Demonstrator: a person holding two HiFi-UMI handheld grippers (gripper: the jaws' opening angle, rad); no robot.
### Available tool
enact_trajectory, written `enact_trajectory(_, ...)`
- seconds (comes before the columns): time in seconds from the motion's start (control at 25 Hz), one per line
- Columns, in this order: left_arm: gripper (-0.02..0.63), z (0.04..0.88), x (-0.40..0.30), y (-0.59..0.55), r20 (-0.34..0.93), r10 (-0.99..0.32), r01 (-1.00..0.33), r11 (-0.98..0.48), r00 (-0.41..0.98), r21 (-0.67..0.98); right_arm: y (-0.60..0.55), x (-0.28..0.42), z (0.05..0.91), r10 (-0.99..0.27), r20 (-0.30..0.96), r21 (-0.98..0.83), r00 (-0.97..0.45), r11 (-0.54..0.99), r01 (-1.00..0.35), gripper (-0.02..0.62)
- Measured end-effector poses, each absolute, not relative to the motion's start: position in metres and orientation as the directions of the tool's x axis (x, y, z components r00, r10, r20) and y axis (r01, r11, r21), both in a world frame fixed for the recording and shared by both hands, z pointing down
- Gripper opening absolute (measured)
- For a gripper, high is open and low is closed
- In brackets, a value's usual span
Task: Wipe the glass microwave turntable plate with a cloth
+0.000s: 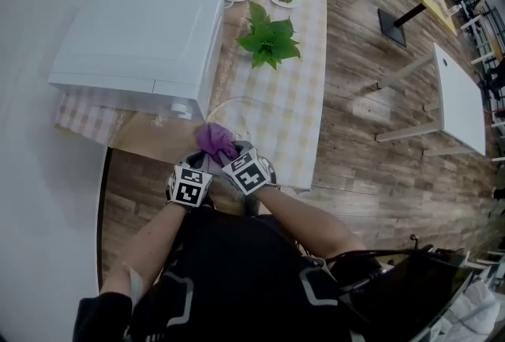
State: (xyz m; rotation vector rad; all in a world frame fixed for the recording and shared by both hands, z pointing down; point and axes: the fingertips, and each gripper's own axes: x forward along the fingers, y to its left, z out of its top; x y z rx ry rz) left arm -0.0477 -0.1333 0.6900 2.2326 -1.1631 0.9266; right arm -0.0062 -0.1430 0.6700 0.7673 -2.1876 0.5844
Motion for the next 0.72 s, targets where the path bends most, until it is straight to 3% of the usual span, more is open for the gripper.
enact_trajectory(0.72, 0.008, 0.690, -0.047, -0.131, 0.737, -0.537, -0.810, -0.586, 0.410, 0.024, -0.130, 0.080, 0.668, -0.399, 0.798, -0.203, -0.452, 0.528, -0.825, 0.074)
